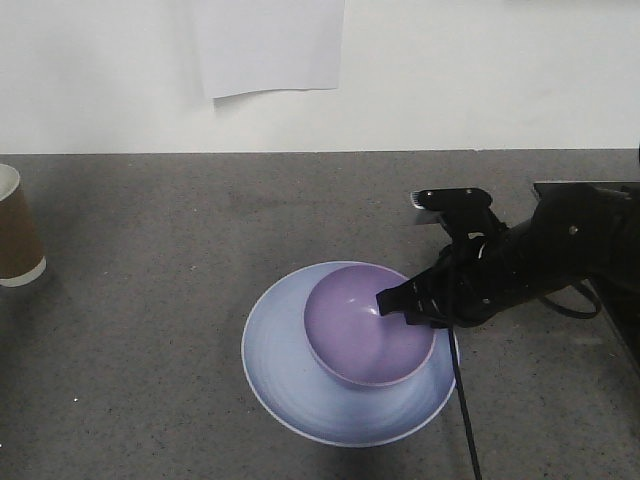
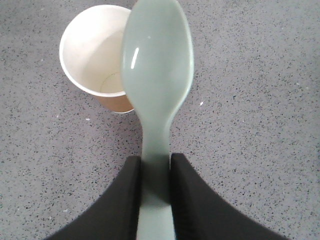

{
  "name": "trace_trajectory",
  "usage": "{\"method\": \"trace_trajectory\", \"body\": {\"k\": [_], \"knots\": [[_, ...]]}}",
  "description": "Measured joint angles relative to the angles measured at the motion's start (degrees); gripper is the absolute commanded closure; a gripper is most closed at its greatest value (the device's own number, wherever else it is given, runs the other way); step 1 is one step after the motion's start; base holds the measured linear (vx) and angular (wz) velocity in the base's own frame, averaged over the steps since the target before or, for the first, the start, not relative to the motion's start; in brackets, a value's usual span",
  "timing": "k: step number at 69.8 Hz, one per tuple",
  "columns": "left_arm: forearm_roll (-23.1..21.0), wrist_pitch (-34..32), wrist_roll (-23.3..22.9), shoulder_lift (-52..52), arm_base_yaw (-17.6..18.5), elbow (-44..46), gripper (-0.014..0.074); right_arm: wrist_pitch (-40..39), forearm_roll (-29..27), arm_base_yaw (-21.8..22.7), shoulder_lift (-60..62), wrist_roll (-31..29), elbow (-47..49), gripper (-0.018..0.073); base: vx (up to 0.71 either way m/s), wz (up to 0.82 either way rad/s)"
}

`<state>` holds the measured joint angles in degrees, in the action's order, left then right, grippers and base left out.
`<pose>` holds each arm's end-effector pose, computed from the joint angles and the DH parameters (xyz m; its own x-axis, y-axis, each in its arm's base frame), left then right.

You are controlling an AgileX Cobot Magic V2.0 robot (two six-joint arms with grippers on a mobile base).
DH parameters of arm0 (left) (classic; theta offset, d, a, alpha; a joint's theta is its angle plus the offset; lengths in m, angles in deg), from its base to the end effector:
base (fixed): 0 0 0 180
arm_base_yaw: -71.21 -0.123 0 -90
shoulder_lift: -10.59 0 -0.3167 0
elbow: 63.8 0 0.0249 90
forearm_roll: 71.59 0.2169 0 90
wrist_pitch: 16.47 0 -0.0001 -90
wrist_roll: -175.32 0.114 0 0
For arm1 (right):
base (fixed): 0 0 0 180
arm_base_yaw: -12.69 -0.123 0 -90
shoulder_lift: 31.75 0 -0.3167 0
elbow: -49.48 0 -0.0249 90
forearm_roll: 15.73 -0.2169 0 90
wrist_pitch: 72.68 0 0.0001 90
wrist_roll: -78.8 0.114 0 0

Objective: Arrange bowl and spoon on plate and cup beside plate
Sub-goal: 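Lower the lilac bowl onto the plate center and open the right gripper, then swing the left gripper with the spoon over the bowl and lower it in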

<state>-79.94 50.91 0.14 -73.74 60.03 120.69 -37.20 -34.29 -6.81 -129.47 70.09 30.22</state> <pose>0.2377 0.0314 0.4061 -0.8258 -0.1352 -0.5475 -0.0977 0.9905 -0.0973 0.2770 0.1205 0.2626 -0.8665 -0.1873 -0.4627 -0.3152 0.9241 0.2161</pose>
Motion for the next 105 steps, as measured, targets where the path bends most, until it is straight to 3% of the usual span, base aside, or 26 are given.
{"method": "trace_trajectory", "body": {"k": [17, 39, 51, 79, 105], "knots": [[0.0, 0.0, 0.0, 0.0, 0.0, 0.0, 0.0603, -0.6, -0.2, -0.2, -0.4, 0.1, 0.0, 0.0473, 0.0, 0.0], [0.0, 0.0, 0.0, 0.0, 0.0, 0.0, 0.0603, -0.7, -0.2, -0.2, -0.2, 0.1, 0.0, 0.0142, 0.0, 0.0], [0.0, 0.0, 0.0, 0.0, 0.0, 0.0, 0.0603, -0.7, -0.2, -0.2, 2.0, 0.4, 0.0, 0.0026, 0.0, 0.0], [0.0, 0.0, 0.0, 0.0, 0.0, 0.0, 0.0603, 1.5, 1.3, -0.2, 13.5, 1.4, 0.0, 0.0048, 0.0, 0.0], [0.0, 0.0, 0.0, 0.0, 0.0, 0.0, 0.0603, 11.0, 15.2, -0.2, 26.0, 11.0, 0.0, 0.0053, 0.0, 0.0]]}}
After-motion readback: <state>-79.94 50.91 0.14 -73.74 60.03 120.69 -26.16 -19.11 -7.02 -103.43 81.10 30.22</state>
